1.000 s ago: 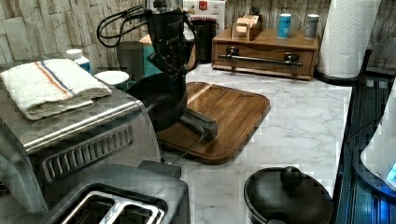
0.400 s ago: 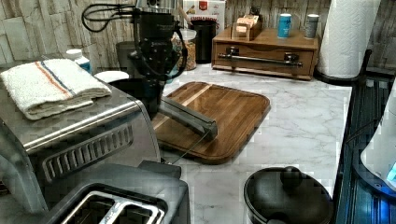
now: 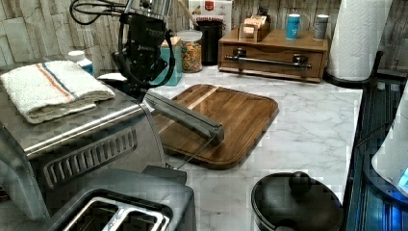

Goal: Put the bowl in the oven.

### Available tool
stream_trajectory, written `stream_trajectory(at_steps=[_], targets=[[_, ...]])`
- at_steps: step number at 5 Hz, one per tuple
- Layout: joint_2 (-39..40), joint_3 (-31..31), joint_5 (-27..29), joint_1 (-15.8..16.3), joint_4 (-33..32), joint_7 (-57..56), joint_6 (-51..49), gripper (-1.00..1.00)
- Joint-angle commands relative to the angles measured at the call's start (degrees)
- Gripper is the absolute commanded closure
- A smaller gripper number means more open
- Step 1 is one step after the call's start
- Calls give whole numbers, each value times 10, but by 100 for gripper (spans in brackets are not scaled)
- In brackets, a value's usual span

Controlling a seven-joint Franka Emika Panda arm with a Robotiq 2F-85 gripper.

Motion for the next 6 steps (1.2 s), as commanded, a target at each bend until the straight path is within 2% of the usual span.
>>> stream_trajectory(at_steps=[1, 2, 3, 4, 5, 6], targets=[[42, 58, 168, -20, 71, -147, 11, 100], [60, 53, 208, -12, 73, -171, 34, 100], [74, 55, 234, -17, 69, -180, 46, 100], [86, 72, 295, -34, 71, -216, 60, 100], [104, 85, 334, -44, 91, -259, 32, -78], [91, 74, 324, -38, 67, -250, 39, -100]])
